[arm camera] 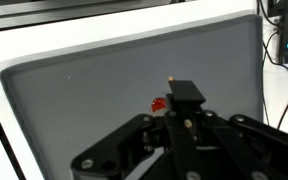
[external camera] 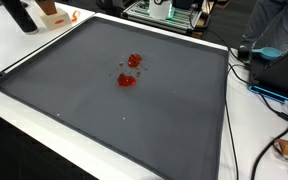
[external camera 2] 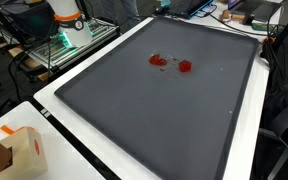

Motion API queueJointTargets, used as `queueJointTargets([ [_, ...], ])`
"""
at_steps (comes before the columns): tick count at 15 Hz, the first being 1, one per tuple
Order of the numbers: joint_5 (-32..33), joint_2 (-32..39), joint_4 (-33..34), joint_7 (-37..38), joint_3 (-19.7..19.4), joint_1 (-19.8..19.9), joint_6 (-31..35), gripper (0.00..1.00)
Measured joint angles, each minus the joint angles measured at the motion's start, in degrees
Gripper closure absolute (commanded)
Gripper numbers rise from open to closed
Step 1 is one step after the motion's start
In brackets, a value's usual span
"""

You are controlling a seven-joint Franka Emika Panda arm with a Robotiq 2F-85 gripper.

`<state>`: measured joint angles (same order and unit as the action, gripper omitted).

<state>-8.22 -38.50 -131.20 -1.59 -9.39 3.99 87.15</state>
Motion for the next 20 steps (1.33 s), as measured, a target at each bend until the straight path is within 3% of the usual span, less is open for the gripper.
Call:
queueJointTargets([
  [10, 0.00, 0.00, 0.00, 0.00, 0.00, 0.00, 0.00, 0.87],
  [11, 0.00, 0.00, 0.00, 0.00, 0.00, 0.00, 0.00, 0.97],
  [14, -0.02, 0.05, 0.03, -0.02, 0.09, 0.01, 0.33, 0.97],
  [20, -4.36, 6.27, -0.03, -3.62, -0.01, -0.56, 12.79, 0.97],
])
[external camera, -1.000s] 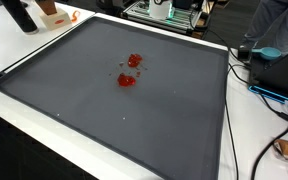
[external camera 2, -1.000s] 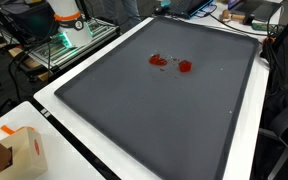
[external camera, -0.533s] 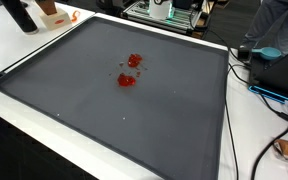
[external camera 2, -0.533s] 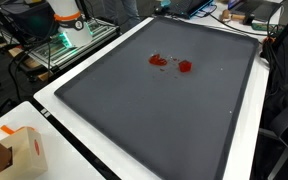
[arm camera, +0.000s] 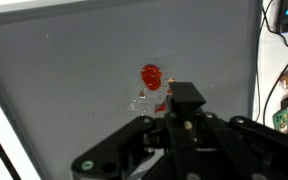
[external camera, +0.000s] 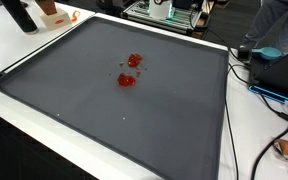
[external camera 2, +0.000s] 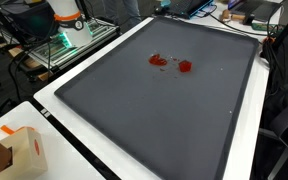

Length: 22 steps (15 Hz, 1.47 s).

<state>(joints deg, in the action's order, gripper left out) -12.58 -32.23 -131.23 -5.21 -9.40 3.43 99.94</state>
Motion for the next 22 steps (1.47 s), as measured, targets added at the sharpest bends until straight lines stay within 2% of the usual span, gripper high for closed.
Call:
queueJointTargets([
  [7, -13.96, 15.13, 0.45, -9.54, -0.39, -2.03, 10.93, 0.97],
  [12, -23.56, 24.17, 2.12, -17.73, -0.66, -2.00, 14.79, 0.97],
  [17, -32.95, 31.67, 3.86, -22.53, 0.31, -1.94, 17.61, 0.97],
  [22, -37.67, 37.74, 5.83, -25.15, 1.88, -1.13, 18.13, 0.97],
])
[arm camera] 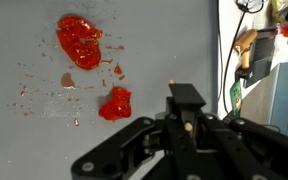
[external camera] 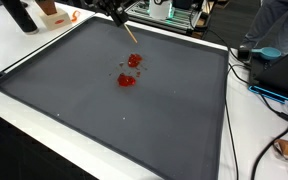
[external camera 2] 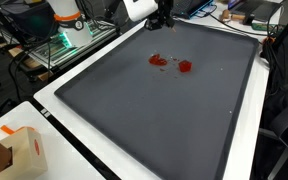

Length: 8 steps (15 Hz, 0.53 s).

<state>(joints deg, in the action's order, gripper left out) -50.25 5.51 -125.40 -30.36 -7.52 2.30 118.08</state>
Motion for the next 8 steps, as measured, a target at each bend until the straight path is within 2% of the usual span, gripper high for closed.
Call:
queueJointTargets([
  [8, -1.03, 5.72, 3.12, -2.56, 1.41, 1.96, 0.01, 0.97],
])
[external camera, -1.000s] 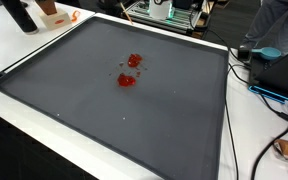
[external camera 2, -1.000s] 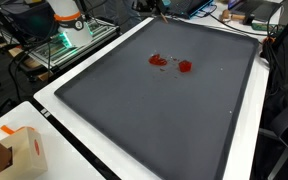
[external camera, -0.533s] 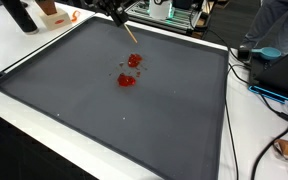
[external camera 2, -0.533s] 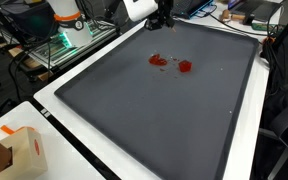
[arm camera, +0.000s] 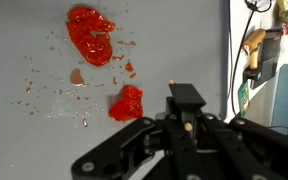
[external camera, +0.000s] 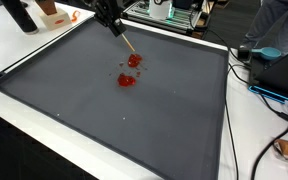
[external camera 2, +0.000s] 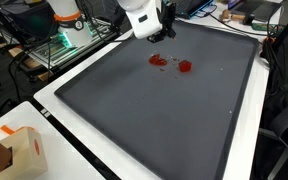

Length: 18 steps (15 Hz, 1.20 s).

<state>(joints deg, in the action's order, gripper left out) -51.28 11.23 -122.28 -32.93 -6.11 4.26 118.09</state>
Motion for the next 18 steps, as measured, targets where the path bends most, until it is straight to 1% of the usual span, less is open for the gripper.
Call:
queueJointTargets([
  [8, -3.91, 3.40, 2.10, -0.10, 1.00, 0.72, 0.55, 0.97],
  [18, -4.26, 7.42, 5.15, 0.06, 3.50, 0.70, 5.83, 0.97],
])
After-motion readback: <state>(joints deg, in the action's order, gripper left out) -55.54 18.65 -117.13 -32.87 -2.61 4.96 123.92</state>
